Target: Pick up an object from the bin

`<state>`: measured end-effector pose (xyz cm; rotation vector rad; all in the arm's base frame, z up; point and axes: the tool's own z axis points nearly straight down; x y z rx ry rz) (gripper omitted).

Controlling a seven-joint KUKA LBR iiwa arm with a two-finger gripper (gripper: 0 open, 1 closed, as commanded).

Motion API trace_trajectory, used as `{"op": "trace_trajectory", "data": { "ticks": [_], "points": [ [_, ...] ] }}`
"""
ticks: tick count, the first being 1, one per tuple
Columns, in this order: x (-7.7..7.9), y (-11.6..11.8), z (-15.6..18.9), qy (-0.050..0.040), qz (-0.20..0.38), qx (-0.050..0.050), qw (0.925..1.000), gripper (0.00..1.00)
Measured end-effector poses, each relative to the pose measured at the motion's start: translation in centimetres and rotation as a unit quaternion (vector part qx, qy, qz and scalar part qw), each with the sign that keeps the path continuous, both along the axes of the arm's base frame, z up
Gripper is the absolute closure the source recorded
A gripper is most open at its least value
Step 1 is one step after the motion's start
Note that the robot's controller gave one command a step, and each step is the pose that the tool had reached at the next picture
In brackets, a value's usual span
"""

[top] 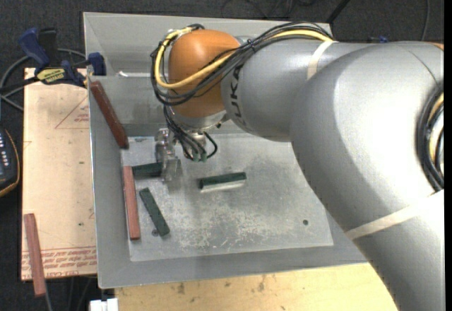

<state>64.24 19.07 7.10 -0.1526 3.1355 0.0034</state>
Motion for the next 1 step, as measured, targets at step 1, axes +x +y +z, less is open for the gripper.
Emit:
{"op": "trace_trajectory", "data": {
  "ticks": [1],
  "points": [
    [-1.38, 1.01, 15.30, -0.0048, 0.016, 0.001, 0.9999, 1.00]
  ]
}}
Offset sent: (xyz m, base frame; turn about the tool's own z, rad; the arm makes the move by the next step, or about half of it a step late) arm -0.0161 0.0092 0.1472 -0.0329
